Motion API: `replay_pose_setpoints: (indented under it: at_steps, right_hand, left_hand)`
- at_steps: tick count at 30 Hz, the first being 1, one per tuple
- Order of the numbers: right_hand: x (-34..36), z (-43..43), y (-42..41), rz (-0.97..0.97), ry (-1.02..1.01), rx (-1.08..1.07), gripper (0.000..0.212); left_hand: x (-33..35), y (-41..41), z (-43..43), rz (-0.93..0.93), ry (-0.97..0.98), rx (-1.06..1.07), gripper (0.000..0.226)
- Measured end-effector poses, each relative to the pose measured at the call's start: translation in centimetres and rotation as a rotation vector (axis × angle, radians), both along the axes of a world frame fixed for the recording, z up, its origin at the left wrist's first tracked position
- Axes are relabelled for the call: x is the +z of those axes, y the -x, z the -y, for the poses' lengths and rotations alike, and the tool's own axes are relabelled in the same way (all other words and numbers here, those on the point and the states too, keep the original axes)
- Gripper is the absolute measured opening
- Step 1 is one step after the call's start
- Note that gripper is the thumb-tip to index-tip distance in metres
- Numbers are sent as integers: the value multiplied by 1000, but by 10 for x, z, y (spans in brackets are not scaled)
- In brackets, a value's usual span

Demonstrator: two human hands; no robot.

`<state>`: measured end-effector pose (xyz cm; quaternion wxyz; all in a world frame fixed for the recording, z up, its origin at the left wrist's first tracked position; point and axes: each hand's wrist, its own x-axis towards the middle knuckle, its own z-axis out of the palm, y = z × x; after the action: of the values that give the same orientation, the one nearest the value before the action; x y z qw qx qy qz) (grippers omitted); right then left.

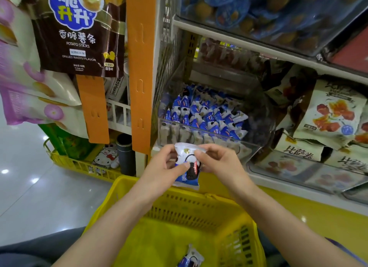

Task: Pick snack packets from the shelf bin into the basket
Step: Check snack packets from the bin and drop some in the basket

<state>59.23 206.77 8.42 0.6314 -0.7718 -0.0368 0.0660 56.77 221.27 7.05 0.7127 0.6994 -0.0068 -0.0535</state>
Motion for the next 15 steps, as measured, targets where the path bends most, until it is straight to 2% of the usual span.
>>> replay_pose_setpoints:
  at_steps: [4, 8, 11, 15]
  right_hand:
    - [-13, 1, 6, -103, -101, -7, 9]
    - [-28, -4, 14, -120, -69, 40, 15]
    - [-37, -4, 17, 25, 95, 52, 21]
    - [-42, 1, 21, 341, 515, 53, 9]
  left_hand:
    - [-8, 3, 3, -35, 52, 31, 11]
    - [-21, 5, 6, -58, -18, 83, 19]
    - [-28, 7, 7, -68, -92, 96, 19]
    - [-33, 7, 7, -176, -39, 84, 22]
